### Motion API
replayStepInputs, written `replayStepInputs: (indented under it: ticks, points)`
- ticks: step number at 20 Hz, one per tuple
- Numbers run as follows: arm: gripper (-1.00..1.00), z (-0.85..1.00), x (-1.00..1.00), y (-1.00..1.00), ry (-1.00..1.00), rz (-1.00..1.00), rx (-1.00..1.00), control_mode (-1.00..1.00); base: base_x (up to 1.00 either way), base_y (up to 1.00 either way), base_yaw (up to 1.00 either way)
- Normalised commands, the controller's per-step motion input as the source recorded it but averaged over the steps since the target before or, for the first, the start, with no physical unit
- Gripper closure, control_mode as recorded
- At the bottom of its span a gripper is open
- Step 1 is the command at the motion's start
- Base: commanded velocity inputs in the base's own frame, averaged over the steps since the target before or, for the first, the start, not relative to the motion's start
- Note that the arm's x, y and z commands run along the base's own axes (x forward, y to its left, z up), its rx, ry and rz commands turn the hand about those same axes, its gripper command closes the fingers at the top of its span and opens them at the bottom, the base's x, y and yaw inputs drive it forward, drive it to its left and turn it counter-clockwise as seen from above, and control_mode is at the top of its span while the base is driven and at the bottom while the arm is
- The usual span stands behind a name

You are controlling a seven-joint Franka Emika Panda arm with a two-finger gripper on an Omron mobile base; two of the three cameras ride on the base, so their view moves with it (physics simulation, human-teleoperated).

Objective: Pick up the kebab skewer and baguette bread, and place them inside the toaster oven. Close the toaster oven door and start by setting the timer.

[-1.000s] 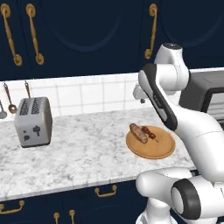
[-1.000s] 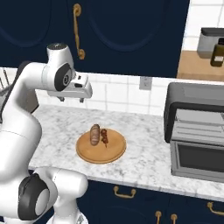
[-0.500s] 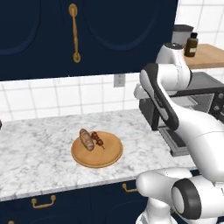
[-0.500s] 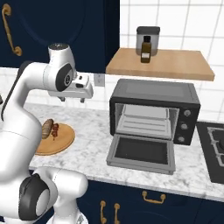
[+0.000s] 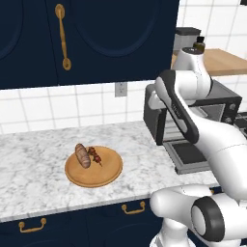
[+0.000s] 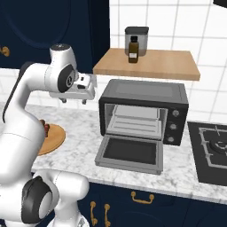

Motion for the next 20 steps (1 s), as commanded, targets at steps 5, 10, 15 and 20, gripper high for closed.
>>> replayStepInputs:
  ticks: [5, 10, 15, 20]
  points:
    - [-1.00, 0.00, 0.00, 0.00, 0.00, 0.00, 0.00, -1.00, 0.00, 0.00, 0.00]
    - [-1.00, 0.00, 0.00, 0.00, 0.00, 0.00, 0.00, -1.00, 0.00, 0.00, 0.00]
    - [-1.00, -0.21, -0.49, -0.40, -0.25, 0.05, 0.12, -1.00, 0.00, 0.00, 0.00]
    - [-1.00, -0.79, -0.40, -0.73, -0.82, 0.24, 0.11, -1.00, 0.00, 0.00, 0.00]
